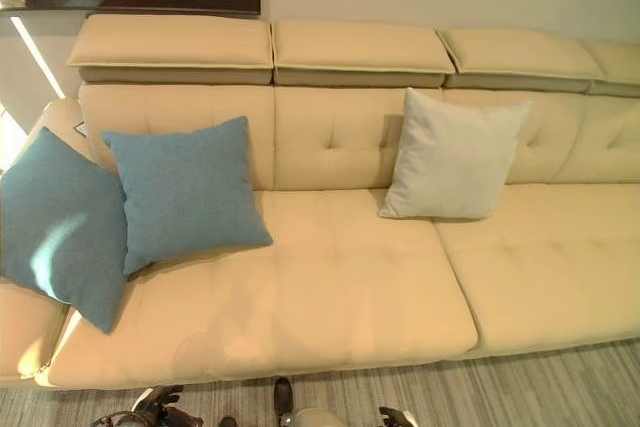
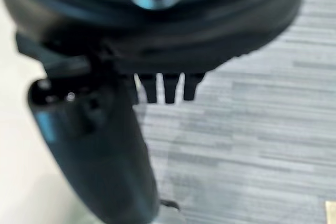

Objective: Pick up all the scattered cushions and arrange them neatly on the sofa.

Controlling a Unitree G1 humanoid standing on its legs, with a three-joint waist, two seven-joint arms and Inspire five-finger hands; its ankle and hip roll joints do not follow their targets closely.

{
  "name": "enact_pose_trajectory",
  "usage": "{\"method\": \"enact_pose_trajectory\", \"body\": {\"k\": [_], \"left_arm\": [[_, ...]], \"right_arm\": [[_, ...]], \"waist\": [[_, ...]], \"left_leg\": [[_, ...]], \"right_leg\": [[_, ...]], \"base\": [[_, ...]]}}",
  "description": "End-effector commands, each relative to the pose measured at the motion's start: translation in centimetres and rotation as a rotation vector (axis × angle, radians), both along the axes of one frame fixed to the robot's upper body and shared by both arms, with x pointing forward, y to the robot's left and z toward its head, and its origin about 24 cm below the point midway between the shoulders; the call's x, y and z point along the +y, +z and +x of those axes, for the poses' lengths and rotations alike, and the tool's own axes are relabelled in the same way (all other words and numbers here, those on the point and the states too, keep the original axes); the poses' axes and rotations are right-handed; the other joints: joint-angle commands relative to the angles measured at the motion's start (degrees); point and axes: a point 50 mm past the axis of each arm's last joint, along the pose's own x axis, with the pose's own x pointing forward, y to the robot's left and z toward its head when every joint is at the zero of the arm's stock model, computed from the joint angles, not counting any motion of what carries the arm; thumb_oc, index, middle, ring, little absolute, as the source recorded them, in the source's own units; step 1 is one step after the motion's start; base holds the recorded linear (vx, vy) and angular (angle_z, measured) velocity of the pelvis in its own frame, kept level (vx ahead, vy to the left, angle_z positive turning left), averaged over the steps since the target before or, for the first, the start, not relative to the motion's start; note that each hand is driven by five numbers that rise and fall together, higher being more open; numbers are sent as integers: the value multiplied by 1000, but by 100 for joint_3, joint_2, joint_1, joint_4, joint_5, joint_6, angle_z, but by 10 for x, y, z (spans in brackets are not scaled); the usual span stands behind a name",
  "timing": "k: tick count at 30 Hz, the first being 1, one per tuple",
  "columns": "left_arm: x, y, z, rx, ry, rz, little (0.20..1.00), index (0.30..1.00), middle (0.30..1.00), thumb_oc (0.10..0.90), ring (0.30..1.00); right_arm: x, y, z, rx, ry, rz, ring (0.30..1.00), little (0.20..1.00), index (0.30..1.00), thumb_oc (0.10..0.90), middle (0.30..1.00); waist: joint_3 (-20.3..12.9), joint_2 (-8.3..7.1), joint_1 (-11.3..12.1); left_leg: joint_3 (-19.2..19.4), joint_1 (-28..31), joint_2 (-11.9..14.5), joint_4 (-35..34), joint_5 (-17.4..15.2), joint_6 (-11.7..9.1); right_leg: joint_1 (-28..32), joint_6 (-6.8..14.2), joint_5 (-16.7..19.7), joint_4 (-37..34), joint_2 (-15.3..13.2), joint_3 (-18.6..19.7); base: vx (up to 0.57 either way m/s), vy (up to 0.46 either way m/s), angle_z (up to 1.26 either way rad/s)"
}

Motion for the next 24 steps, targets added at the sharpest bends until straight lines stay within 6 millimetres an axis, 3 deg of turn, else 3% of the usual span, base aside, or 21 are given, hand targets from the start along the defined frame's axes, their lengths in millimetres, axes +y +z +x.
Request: {"method": "enact_pose_trajectory", "body": {"k": [1, 3, 5, 9, 11, 12, 13, 16, 20, 24], "left_arm": [[-8, 6, 21, -70, -59, -7, 900, 900, 900, 800, 900], [-9, 7, 26, -84, -59, -11, 900, 900, 900, 800, 900], [-11, 7, 27, -85, -58, -16, 900, 900, 900, 800, 900], [-12, 7, 25, -85, -52, -20, 900, 900, 900, 800, 900], [-12, 7, 27, -93, -52, -18, 900, 900, 900, 800, 900], [-12, 7, 27, -93, -52, -18, 900, 900, 900, 800, 900], [-14, 6, 25, -79, -61, -22, 900, 900, 900, 800, 900], [-13, 5, 22, -67, -89, -16, 900, 900, 900, 800, 900], [-4, 10, 30, -96, -67, 8, 900, 900, 900, 800, 900], [7, 13, 32, -112, -25, 27, 900, 900, 900, 800, 900]], "right_arm": [[-21, 5, -4, -11, -44, -52, 900, 900, 900, 800, 900], [-24, 6, -3, -12, -49, -59, 900, 900, 900, 800, 900], [-25, 6, -4, -6, -46, -60, 900, 900, 900, 800, 900], [-26, 6, -6, -2, -44, -70, 900, 900, 900, 800, 900], [-28, 7, -5, -1, -45, -75, 900, 900, 900, 800, 900], [-28, 7, -5, -1, -45, -75, 900, 900, 900, 800, 900], [-27, 6, -8, 9, -46, -69, 900, 900, 900, 800, 900], [-21, 4, -8, 16, -33, -57, 900, 900, 900, 800, 900], [-13, 4, 5, -17, -8, -37, 900, 900, 900, 800, 900], [-7, 6, 18, -56, 21, -30, 900, 900, 900, 800, 900]], "waist": [[-37, -136, -114], [-20, -172, -87], [-68, -212, -56], [-94, -142, 16], [-64, -140, 64], [-62, -144, 64], [-123, -49, 44], [-189, -81, 46], [-126, -84, 107], [-77, -47, 157]], "left_leg": [[554, -353, -306, 996, -442, -8], [596, -544, -178, 1166, -418, -8], [625, -580, 11, 820, -462, 33], [262, -852, 394, -25, 257, -132], [210, -1067, 495, -187, 465, -200], [210, -1065, 491, -186, 464, -199], [230, -884, 506, -474, 469, -224], [274, -812, 265, -327, 314, -76], [439, -726, 105, -329, 157, 107], [583, -546, 38, -492, 117, 192]], "right_leg": [[188, 412, -696, 257, -129, 574], [298, 404, -729, 170, -213, 525], [370, 458, -787, 122, -336, 489], [416, 501, -933, 103, -408, 488], [512, 524, -1029, 87, -513, 513], [516, 525, -1032, 87, -517, 513], [573, 604, -1081, 111, -600, 578], [469, 804, -950, 337, -948, 753], [120, 960, -763, 842, -1103, 842], [-174, 1010, -570, 1128, -1063, 597]], "base": [[41, -22, 55], [71, 37, 32], [146, 96, 13], [144, 137, 3], [122, 166, -3], [212, 360, -1], [179, 311, -12], [191, 385, -35], [56, 245, -32], [42, 169, -39]]}}
